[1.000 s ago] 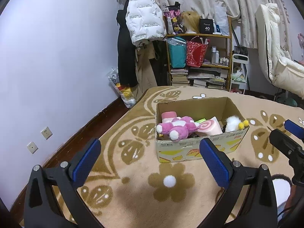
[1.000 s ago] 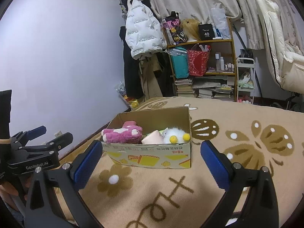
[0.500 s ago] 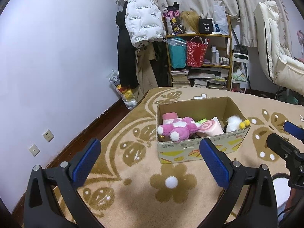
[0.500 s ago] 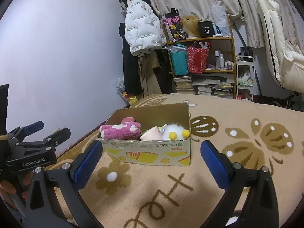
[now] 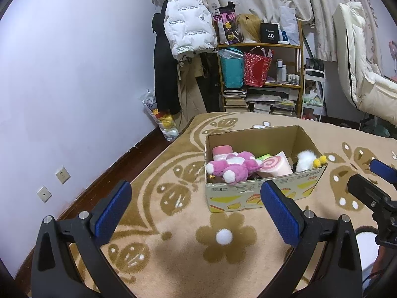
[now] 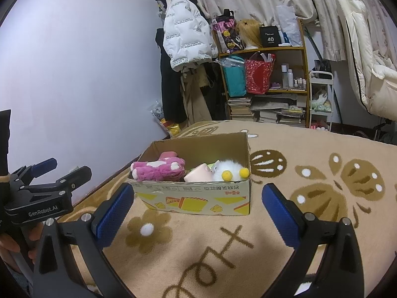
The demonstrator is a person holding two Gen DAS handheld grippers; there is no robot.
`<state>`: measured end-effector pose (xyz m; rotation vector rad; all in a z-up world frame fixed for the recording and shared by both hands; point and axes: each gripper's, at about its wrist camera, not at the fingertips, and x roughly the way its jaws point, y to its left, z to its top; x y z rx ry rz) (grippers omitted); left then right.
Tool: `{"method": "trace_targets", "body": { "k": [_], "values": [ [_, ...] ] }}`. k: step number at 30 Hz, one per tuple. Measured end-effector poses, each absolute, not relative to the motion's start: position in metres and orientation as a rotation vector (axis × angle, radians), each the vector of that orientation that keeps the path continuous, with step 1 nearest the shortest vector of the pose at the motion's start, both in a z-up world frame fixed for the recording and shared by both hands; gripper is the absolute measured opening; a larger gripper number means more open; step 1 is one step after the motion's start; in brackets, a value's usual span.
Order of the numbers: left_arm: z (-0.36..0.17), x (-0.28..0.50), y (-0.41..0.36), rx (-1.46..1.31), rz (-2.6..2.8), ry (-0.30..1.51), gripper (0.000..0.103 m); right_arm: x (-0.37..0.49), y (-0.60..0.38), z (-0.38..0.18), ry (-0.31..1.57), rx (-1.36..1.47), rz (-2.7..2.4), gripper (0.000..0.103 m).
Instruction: Organize soft objects
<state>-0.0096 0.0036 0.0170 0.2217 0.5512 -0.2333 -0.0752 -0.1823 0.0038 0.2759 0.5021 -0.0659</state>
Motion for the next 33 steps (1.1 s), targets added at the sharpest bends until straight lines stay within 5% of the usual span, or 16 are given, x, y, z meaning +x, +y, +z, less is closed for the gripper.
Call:
{"method": "trace_targets", "body": {
  "k": [33],
  "values": [
    [0.0165,-0.011,0.001,0.226,-0.228,0.558,0.102,-0.0771,-0.1839,0.0039,0.508,0.268,-0.064,0.103]
  ]
}}
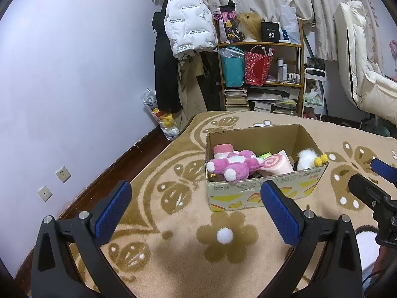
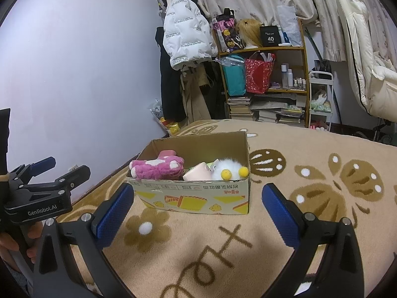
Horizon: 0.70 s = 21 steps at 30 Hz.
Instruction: Organize soft objects
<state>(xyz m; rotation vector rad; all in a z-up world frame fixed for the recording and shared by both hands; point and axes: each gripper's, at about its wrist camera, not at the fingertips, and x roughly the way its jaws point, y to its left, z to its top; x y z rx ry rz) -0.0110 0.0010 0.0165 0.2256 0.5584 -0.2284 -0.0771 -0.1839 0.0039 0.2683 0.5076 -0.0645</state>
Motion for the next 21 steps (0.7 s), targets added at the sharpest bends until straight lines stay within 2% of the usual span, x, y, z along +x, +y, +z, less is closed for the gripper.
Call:
{"method": "trace_targets", "body": {
  "k": [21],
  "values": [
    [0.0168,-0.0101,0.0005,0.23,-0.235,0.566,0.102,-0.0771,-0.1852,0.0028,0.512,0.269,-0.065,0.103]
  ]
}}
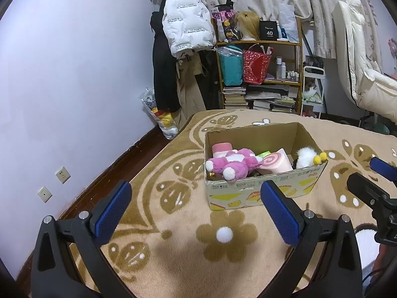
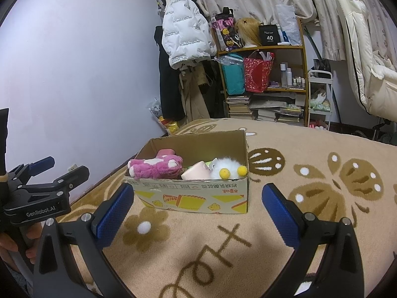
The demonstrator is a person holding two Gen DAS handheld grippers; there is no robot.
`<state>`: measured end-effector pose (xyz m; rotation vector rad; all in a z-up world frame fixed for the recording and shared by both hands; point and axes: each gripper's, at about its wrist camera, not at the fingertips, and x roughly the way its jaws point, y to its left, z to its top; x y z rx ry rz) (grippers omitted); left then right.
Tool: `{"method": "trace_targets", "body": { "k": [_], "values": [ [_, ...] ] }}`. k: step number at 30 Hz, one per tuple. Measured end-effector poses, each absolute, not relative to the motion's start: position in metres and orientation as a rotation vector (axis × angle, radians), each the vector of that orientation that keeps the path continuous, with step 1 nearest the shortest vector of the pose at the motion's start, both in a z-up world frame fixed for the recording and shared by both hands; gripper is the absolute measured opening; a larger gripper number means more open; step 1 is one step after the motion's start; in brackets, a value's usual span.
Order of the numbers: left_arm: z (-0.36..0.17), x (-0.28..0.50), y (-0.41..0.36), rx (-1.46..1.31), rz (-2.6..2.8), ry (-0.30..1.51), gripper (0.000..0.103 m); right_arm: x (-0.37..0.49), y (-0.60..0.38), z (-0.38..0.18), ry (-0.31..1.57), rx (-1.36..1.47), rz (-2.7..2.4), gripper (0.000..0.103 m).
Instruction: Organize soft objects
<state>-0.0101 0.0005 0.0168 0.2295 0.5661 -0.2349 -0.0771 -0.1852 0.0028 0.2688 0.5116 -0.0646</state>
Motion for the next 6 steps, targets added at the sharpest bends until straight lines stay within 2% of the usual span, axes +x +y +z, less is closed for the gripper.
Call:
{"method": "trace_targets", "body": {
  "k": [6],
  "values": [
    [0.0168,-0.01,0.0003,0.23,-0.234,0.565,0.102,-0.0771,-0.1855,0.0022,0.513,0.268,-0.064,0.103]
  ]
}}
